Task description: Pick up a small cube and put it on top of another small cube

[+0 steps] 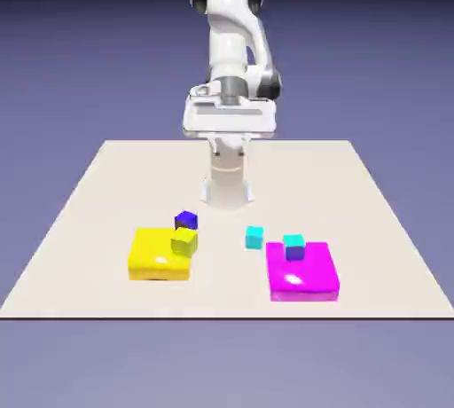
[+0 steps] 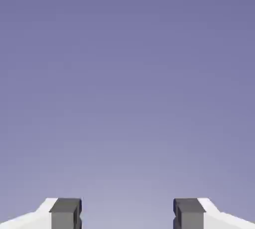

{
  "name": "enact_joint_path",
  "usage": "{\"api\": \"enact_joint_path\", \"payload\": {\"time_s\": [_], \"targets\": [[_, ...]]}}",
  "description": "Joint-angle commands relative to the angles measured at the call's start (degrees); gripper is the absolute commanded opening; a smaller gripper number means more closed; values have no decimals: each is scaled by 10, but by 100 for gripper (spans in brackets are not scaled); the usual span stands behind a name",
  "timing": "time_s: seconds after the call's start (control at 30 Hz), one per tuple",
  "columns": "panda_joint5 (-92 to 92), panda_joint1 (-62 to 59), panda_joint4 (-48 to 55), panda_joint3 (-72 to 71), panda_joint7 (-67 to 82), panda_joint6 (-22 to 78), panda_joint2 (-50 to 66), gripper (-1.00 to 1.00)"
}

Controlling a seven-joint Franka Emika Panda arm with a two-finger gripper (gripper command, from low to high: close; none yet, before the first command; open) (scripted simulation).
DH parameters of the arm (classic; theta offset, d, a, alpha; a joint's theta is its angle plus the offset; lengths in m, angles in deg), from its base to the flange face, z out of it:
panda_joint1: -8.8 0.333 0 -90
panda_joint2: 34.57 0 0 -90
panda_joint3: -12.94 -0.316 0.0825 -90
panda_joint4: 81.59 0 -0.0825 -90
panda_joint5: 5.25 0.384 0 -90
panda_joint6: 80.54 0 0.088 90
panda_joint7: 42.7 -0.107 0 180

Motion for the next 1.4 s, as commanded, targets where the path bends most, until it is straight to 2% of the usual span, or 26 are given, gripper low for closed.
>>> {"api": "enact_joint_path", "payload": {"time_s": [0.0, 0.4, 0.7, 0.73, 1.0, 1.07, 1.37], "targets": [[10, 6, -3, -3, -11, 21, 21, 0], [129, 80, -41, -40, -140, 274, 266, 0], [189, 66, -39, -80, -96, 124, 419, 0], [189, 66, -39, -80, -96, 124, 419, -100], [132, 79, -41, -42, -138, 266, 273, -100], [129, 80, -41, -40, -140, 274, 266, -100], [99, -107, 138, 17, -211, 453, 259, -100]]}}
